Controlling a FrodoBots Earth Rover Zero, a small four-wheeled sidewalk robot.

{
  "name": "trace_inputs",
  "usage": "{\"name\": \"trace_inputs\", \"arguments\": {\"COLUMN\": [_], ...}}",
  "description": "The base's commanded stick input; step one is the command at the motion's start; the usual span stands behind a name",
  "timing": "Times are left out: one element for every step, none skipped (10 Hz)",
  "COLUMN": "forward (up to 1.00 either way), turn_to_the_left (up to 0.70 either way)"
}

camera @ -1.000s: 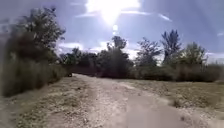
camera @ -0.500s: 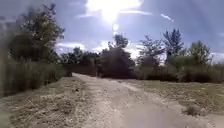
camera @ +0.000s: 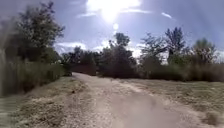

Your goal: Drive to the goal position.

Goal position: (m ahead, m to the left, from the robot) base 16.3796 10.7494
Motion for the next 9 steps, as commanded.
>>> {"name": "trace_inputs", "arguments": {"forward": [0.7, 0.7, 0.7, 0.7, 0.7, 0.7, 0.7, 0.7, 0.7], "turn_to_the_left": [0.0, 0.0, 0.0, 0.0, 0.0, 0.0, 0.0, 0.0, 0.0]}}
